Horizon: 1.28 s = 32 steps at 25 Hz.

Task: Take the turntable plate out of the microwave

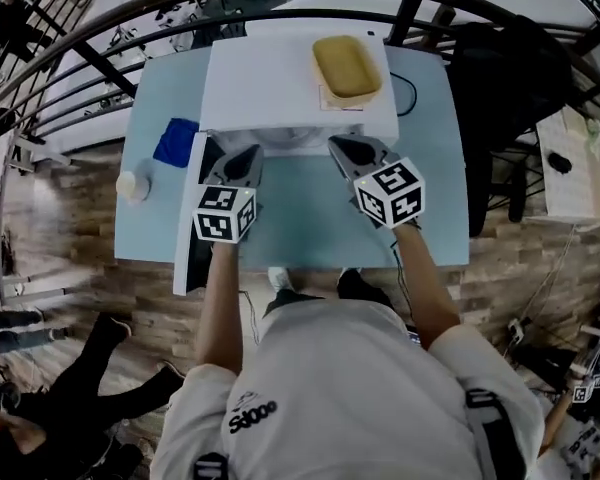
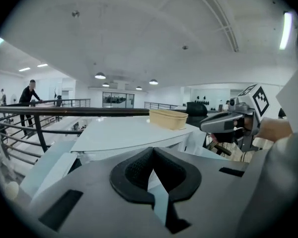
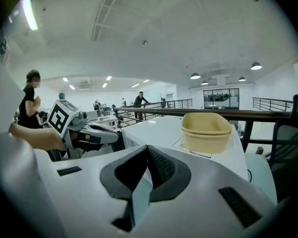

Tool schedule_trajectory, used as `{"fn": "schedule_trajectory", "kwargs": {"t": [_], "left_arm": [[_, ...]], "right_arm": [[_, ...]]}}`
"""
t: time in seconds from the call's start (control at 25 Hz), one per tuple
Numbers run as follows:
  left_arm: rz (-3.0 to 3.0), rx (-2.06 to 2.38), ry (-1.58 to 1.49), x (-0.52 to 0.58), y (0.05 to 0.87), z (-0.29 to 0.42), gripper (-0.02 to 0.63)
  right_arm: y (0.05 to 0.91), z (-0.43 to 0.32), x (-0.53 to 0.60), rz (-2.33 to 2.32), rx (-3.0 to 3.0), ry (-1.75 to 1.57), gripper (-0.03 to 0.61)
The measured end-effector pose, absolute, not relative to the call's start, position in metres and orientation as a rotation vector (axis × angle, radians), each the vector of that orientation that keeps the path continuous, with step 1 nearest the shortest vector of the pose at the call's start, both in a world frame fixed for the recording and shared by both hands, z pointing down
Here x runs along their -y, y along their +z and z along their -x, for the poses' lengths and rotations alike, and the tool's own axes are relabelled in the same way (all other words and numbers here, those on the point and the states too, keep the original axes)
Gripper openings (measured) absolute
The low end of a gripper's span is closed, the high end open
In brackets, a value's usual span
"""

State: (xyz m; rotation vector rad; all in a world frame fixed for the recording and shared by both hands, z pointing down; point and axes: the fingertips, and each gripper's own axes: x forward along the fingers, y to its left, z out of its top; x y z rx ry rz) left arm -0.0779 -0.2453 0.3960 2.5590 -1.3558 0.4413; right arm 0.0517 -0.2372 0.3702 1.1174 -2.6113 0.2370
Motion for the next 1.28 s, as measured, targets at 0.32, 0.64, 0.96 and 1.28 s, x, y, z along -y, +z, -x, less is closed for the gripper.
{"fn": "schedule_trajectory", "kwargs": {"t": [0.32, 0.64, 0.96, 1.28], "left_arm": [[-2.306, 1.423, 0.295, 0.251, 0.445, 0.087, 0.018], [-2.133, 1.382, 0.242, 0.259, 0.499, 0.095, 0.018], [-2.014, 1.332, 0.117, 0.288, 0.541, 0.092, 0.020], [-1.996, 1.256, -0.015, 0.317, 0.571, 0.085, 0.168]], "right_arm": [[0.417, -0.050, 0.251, -0.925, 2.585, 0.308, 0.006], [0.461, -0.045, 0.262, -0.951, 2.561, 0.402, 0.006], [0.501, -0.033, 0.273, -1.010, 2.508, 0.440, 0.006], [0.539, -0.022, 0.286, -1.022, 2.458, 0.514, 0.006]]}}
